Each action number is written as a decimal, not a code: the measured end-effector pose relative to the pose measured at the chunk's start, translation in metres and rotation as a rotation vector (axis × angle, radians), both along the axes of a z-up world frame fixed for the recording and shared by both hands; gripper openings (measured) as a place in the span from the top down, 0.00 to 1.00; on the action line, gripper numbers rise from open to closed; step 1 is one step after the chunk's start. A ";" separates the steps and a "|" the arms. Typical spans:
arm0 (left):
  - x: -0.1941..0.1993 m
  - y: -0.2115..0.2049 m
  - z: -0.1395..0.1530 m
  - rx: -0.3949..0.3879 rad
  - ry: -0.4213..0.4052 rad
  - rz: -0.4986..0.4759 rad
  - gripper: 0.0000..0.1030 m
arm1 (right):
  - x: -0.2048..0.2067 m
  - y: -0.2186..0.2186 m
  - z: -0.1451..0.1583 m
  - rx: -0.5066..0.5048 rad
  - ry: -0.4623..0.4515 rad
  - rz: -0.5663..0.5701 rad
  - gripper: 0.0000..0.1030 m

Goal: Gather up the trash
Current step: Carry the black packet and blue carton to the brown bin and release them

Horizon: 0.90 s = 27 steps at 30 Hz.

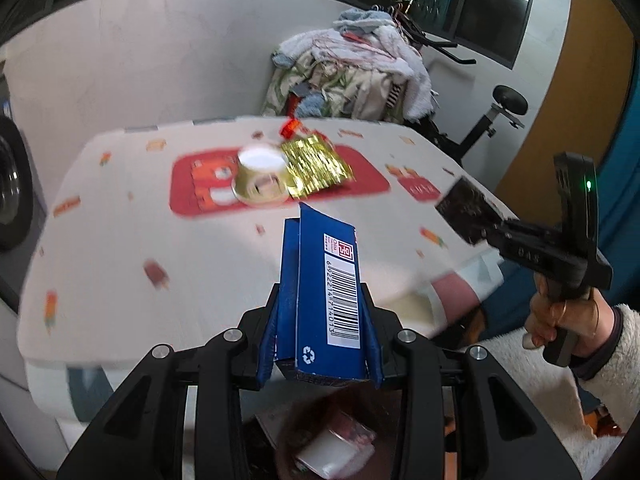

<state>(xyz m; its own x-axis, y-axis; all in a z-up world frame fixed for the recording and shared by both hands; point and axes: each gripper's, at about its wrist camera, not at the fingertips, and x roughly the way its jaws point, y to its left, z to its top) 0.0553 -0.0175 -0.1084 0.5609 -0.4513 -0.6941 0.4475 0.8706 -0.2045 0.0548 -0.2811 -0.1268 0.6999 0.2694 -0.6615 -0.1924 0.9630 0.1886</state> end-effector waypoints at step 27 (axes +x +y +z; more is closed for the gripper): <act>-0.079 -0.032 -0.061 0.063 0.040 -0.182 0.41 | -0.067 0.021 -0.032 0.010 0.016 0.021 0.86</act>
<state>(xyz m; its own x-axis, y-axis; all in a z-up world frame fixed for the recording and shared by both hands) -0.0235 -0.0498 -0.1697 0.4455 -0.4980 -0.7440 0.5915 0.7876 -0.1729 -0.0123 -0.2604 -0.1586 0.6835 0.2902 -0.6698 -0.2095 0.9569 0.2009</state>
